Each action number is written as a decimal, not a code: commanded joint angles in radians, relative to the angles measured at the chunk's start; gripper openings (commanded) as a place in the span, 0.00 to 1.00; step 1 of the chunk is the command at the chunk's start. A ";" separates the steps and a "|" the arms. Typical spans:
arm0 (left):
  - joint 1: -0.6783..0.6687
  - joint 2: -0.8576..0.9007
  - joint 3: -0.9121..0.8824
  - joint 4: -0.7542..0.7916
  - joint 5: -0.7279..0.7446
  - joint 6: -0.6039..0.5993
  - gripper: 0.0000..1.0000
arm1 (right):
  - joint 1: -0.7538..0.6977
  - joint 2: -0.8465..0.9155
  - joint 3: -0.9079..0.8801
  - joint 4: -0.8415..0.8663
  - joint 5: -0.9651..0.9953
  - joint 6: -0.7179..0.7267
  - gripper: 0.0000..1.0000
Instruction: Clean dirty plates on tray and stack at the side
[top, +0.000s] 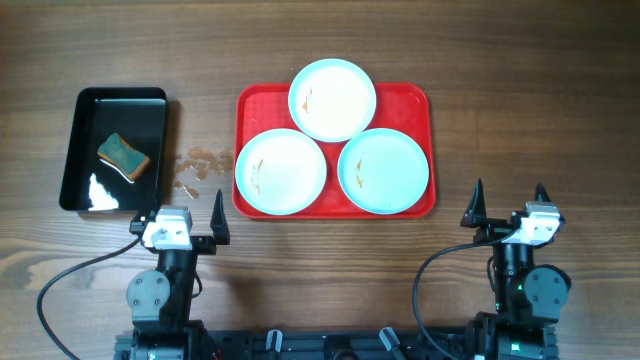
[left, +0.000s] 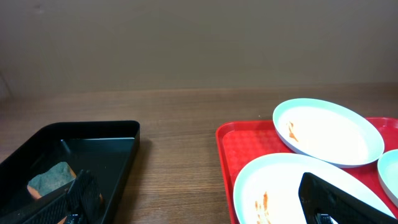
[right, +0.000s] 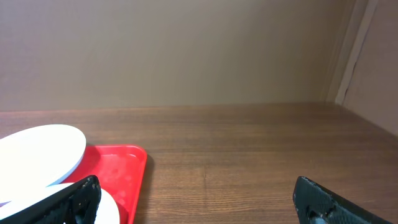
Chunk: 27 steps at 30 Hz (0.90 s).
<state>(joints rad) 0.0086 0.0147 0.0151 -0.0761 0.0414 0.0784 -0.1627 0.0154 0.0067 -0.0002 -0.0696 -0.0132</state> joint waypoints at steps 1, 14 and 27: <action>0.006 -0.004 -0.009 0.000 -0.013 0.019 1.00 | -0.005 -0.002 -0.002 0.002 0.011 0.002 0.99; 0.006 -0.004 -0.009 0.041 0.324 -0.047 1.00 | -0.005 -0.002 -0.002 0.002 0.011 0.002 1.00; 0.006 -0.004 -0.009 0.488 1.009 -0.114 1.00 | -0.005 -0.002 -0.002 0.002 0.011 0.002 1.00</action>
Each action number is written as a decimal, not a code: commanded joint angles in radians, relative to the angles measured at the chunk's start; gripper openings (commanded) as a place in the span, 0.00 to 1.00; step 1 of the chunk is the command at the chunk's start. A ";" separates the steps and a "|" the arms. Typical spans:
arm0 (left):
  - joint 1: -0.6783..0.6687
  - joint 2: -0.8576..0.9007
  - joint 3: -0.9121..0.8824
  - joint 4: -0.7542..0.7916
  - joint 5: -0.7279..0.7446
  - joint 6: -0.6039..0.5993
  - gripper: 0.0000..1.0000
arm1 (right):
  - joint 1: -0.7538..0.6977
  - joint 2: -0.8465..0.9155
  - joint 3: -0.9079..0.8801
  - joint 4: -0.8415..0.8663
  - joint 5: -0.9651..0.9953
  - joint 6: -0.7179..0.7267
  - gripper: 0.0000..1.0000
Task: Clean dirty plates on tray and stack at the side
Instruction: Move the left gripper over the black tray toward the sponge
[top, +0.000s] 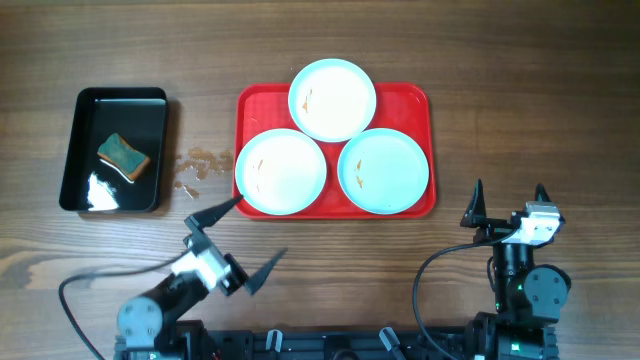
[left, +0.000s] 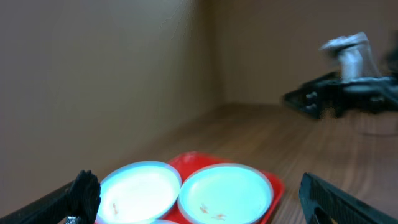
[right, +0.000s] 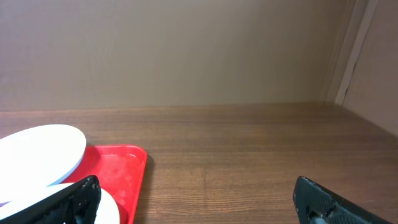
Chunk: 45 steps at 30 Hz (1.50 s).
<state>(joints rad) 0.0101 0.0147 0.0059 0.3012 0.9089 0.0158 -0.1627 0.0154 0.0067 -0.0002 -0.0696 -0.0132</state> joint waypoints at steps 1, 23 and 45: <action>0.005 -0.004 0.000 0.154 0.137 -0.084 1.00 | -0.005 -0.002 -0.002 0.002 0.011 0.002 1.00; 0.026 0.401 0.607 -0.633 -0.319 -0.121 1.00 | -0.005 -0.002 -0.002 0.002 0.011 0.002 1.00; -0.050 1.025 0.906 -0.993 -0.384 -0.551 1.00 | -0.005 -0.002 -0.002 0.002 0.011 0.002 1.00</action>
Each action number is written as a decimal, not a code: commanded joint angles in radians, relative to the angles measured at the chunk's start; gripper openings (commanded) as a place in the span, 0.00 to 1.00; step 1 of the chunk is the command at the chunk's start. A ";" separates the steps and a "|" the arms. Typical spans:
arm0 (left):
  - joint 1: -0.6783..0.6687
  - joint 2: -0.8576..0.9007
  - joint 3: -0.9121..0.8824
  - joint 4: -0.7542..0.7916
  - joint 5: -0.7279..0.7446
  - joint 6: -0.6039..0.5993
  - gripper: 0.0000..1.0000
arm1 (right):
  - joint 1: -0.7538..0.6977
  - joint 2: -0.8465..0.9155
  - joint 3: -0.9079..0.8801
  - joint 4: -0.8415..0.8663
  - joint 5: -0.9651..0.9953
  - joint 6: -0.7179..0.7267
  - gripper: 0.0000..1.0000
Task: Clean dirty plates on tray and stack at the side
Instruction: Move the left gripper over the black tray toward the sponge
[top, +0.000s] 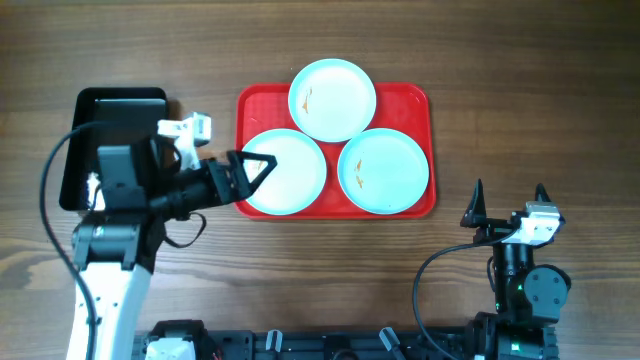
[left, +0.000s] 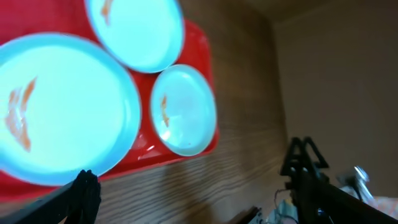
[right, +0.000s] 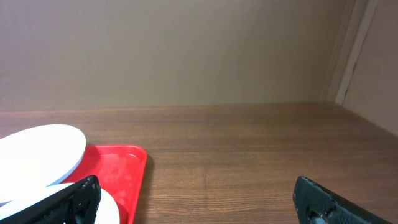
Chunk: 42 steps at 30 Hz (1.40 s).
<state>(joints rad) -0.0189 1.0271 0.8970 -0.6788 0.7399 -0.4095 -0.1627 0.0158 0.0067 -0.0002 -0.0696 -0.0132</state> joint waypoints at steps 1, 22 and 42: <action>-0.023 0.013 0.016 -0.027 -0.292 -0.154 1.00 | -0.005 -0.002 -0.002 0.002 0.011 0.002 1.00; 0.092 0.364 0.373 -0.257 -0.587 -0.176 1.00 | -0.005 -0.002 -0.002 0.002 0.011 0.002 0.99; 0.397 0.732 0.495 -0.227 -0.890 -0.235 1.00 | -0.005 -0.002 -0.002 0.002 0.011 0.002 1.00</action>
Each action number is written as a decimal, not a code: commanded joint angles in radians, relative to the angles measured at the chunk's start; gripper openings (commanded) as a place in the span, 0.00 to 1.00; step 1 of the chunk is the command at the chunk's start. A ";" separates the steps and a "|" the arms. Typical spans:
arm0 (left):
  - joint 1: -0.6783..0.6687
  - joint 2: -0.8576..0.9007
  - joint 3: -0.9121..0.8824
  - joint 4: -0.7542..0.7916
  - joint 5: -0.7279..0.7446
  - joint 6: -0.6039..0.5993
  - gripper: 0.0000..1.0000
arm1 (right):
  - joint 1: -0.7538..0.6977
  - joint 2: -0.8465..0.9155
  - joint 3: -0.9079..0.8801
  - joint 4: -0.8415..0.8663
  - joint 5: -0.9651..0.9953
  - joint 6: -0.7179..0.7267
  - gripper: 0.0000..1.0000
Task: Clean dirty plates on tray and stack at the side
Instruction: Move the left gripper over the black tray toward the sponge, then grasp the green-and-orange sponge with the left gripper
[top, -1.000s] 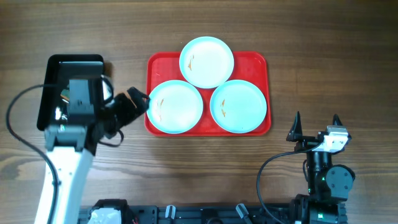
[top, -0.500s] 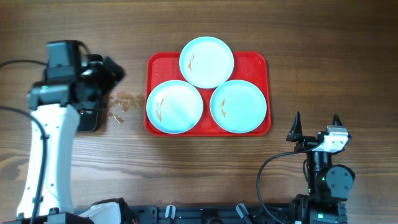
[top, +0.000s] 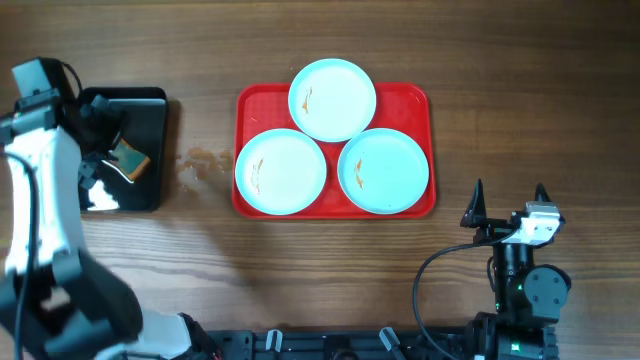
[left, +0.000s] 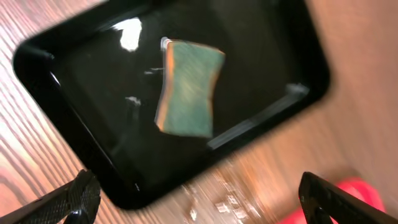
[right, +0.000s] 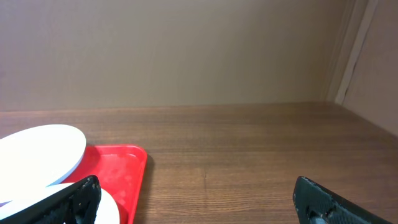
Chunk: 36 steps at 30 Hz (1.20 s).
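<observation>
Three white plates with orange smears lie on the red tray (top: 420, 100): one at the back (top: 332, 99), one front left (top: 281, 171), one front right (top: 383, 170). A green and orange sponge (left: 186, 87) lies in the wet black bin (left: 74, 155) at the left. My left gripper (top: 105, 135) hovers over that bin, open, with the sponge ahead of its fingers (left: 78, 196). My right gripper (top: 508, 200) rests open near the front right edge, holding nothing; its view shows the tray's right corner (right: 121, 165).
Small brownish crumbs or drops (top: 200, 160) lie on the wood between the bin and the tray. Bare wooden table (top: 520, 100) lies right of the tray. A wall stands behind the table (right: 186, 50).
My left arm has swung from beside the tray's left edge to over the black bin, its camera now looking down on the sponge. The gripper stays open. The right arm has not moved.
Both arms first rested at the front edge, grippers open. The left arm then turned toward the tray, stood next to the front left plate, and is now above the bin and sponge. Plates, tray and right arm are unchanged.
</observation>
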<state>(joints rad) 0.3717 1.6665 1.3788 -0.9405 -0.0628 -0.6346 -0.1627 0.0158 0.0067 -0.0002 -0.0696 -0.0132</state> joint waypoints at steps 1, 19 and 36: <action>0.006 0.108 0.013 0.047 -0.082 -0.010 1.00 | -0.005 -0.002 -0.002 0.002 0.011 0.002 1.00; 0.003 0.269 0.013 0.185 -0.069 -0.002 0.74 | -0.005 -0.002 -0.002 0.002 0.011 0.002 1.00; 0.003 0.402 0.013 0.231 -0.070 0.002 0.42 | -0.005 0.000 -0.002 0.002 0.011 0.002 1.00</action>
<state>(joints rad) 0.3737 2.0476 1.3788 -0.7166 -0.1127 -0.6373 -0.1627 0.0158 0.0067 -0.0002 -0.0696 -0.0132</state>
